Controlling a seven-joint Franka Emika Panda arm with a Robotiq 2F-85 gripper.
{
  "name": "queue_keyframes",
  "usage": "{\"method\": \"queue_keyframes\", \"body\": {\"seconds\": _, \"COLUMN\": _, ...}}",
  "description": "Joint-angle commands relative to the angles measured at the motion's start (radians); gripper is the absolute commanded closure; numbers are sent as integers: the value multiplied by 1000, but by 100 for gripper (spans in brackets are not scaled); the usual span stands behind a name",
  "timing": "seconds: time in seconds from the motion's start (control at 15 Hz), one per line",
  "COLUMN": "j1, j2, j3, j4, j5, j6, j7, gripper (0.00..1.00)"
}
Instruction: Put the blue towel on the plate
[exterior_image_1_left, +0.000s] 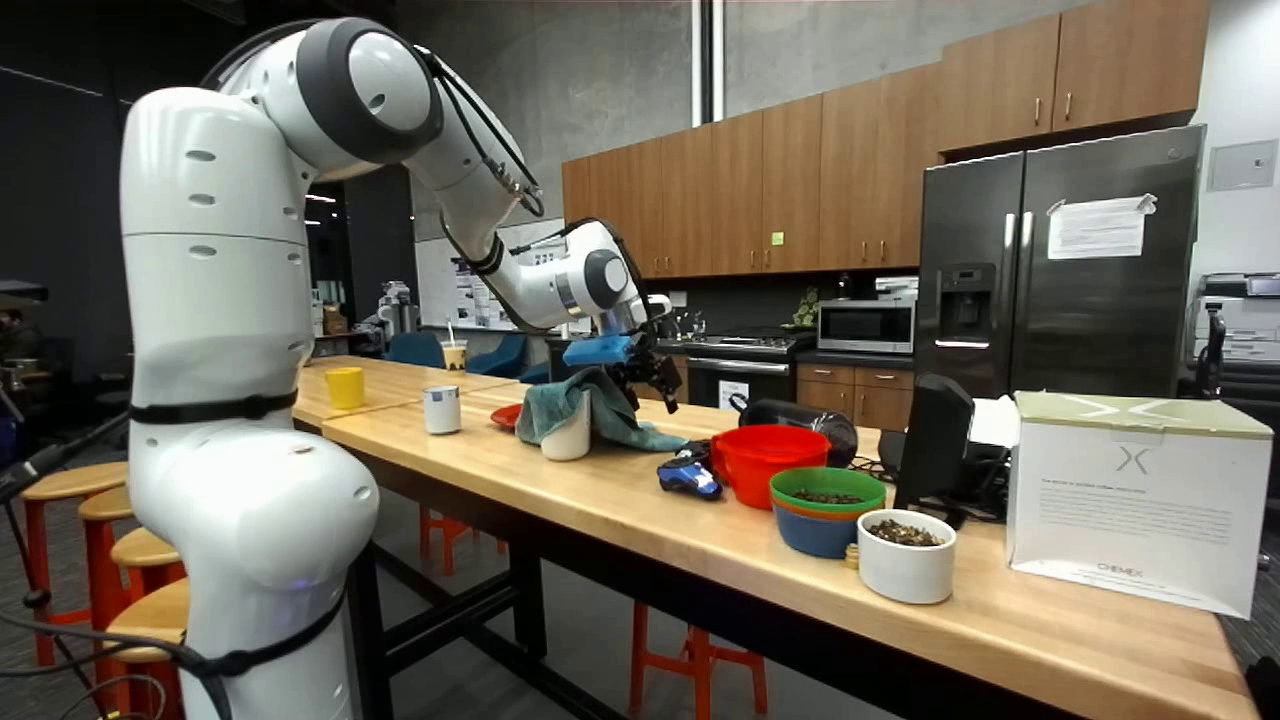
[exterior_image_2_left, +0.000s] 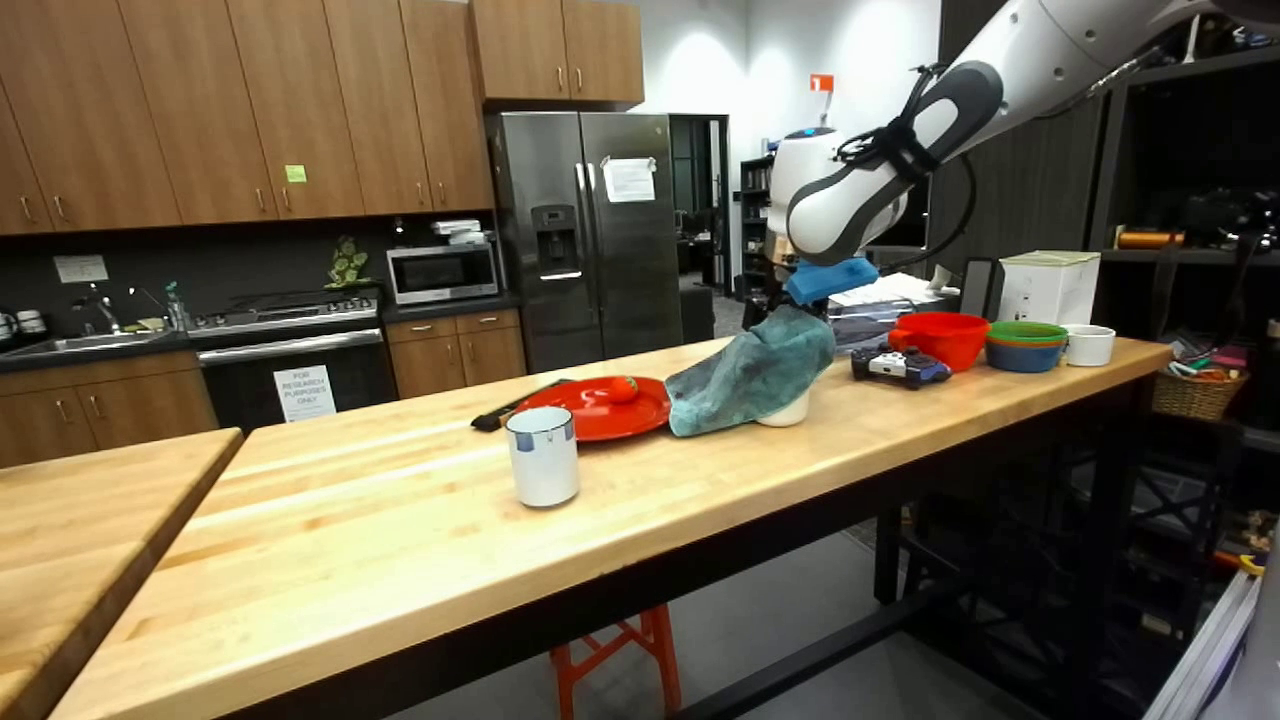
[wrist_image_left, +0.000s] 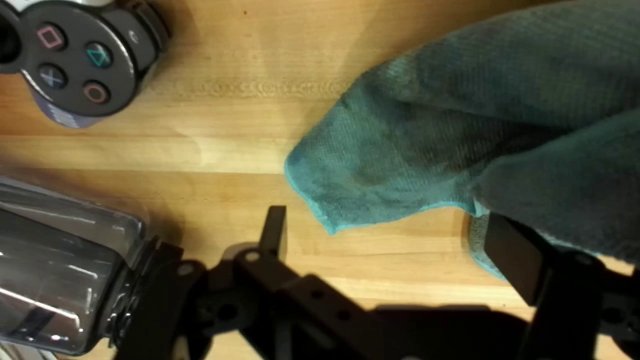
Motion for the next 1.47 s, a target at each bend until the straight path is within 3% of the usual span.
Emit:
{"method": "queue_keyframes", "body": {"seconds": 0.0, "j1": 13, "j2": -5, "j3": -30, "j4": 3, "j5": -118, "j6": -30, "j7": 219, "gripper": 0}}
{"method": "queue_keyframes", "body": {"seconds": 0.13, "j1": 13, "j2": -8, "j3": -39, "j4": 3, "j5": -183, "j6": -59, "j7": 346, "gripper": 0}}
{"method": "queue_keyframes", "body": {"seconds": 0.2, "j1": 13, "j2": 0, "j3": -33, "j4": 1, "j5": -125, "j6": -28, "j7": 238, "gripper": 0}}
{"method": "queue_keyframes", "body": {"seconds": 0.73, "j1": 16, "j2": 2, "j3": -35, "j4": 0, "j5": -131, "j6": -29, "j7": 250, "gripper": 0}}
{"method": "queue_keyframes", "body": {"seconds": 0.93, "j1": 23, "j2": 27, "j3": -37, "j4": 30, "j5": -205, "j6": -63, "j7": 374, "gripper": 0}}
{"method": "queue_keyframes", "body": {"seconds": 1.2, "j1": 47, "j2": 30, "j3": -33, "j4": 51, "j5": -360, "j6": -194, "j7": 694, "gripper": 0}}
{"method": "queue_keyframes", "body": {"seconds": 1.27, "j1": 31, "j2": 22, "j3": -36, "j4": 25, "j5": -305, "j6": -131, "j7": 575, "gripper": 0}}
{"method": "queue_keyframes", "body": {"seconds": 1.4, "j1": 42, "j2": 23, "j3": -32, "j4": 29, "j5": -337, "j6": -166, "j7": 653, "gripper": 0}}
